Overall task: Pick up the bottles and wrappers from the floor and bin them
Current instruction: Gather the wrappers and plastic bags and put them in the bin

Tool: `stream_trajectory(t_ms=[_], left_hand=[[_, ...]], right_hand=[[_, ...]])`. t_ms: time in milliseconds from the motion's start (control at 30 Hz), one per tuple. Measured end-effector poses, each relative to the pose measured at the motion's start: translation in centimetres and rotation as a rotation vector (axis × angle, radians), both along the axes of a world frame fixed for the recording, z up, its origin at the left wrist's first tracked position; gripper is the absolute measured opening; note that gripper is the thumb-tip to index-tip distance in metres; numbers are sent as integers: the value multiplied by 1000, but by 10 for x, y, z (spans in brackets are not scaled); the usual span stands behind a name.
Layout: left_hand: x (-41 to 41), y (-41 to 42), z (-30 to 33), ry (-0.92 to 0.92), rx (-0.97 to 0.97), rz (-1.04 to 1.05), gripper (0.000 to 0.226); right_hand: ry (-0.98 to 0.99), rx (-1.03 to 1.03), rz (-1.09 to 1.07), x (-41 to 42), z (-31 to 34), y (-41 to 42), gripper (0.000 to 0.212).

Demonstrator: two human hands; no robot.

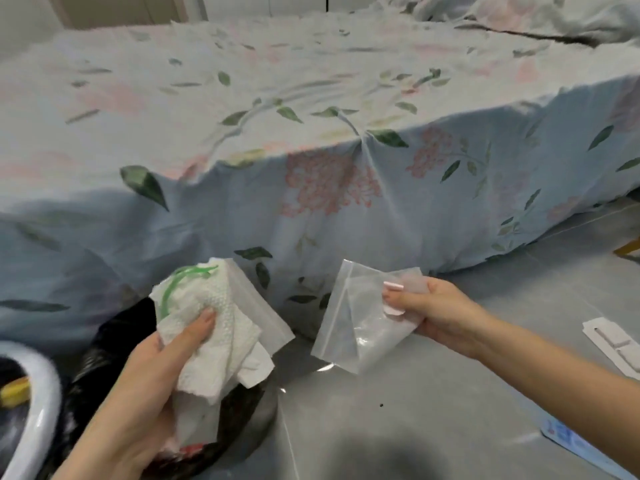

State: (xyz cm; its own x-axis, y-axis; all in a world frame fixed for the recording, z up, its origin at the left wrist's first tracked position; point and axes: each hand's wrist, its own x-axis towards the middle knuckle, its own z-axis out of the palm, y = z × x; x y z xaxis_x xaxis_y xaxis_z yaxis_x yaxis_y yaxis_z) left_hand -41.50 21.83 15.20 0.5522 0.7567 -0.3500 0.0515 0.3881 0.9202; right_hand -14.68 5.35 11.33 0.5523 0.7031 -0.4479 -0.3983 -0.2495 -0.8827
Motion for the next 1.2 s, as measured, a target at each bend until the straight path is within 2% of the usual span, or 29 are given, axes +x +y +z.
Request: stream_trajectory(t_ms=[133,267,367,467,500,533,600,633,667,767,833,900,933,1033,1200], left_hand=[[-50,38,5,48,76,252,27],[-82,61,-8,24,77,449,34],[-85,75,-22,66,80,434,24],[-81,96,-44,256,177,341,16],[-77,102,-52,362,214,276,22],[-73,106,-58,492,246,175,35],[-65,108,-64,734,298,-41,61],[-62,108,-64,795,327,-83,70],[-59,106,-60,811,353,-76,77],[-57,104,-42,714,418,19,74],[-56,101,-27,600,403,5,57],[-49,93,-13,441,297,-52,34],[-42,87,-7,385,254,-86,25],[-6,63,0,328,263,-201,19],[94,-10,-18,313,416,-600,7]], right_hand=[[-36,32,230,-53,27,75,33],[-105,71,349,-113,39,137,22],[-194,21,342,-150,20,171,22],[-279,-115,361,-176,-10,187,25],[-344,-178,393,-183,-17,189,26],[-411,-238,438,-187,-21,189,33],[-495,-329,492,-189,-23,190,77],[-508,-330,478,-188,-22,190,90],[-510,-310,458,-186,-19,190,94],[-514,-275,428,-173,-6,184,82],[-510,-223,438,-155,10,171,55],[-543,-179,467,-128,27,148,21],[-590,-177,486,-111,35,133,11],[-689,-278,485,-52,52,71,6],[-621,-597,263,37,9,-70,5]])
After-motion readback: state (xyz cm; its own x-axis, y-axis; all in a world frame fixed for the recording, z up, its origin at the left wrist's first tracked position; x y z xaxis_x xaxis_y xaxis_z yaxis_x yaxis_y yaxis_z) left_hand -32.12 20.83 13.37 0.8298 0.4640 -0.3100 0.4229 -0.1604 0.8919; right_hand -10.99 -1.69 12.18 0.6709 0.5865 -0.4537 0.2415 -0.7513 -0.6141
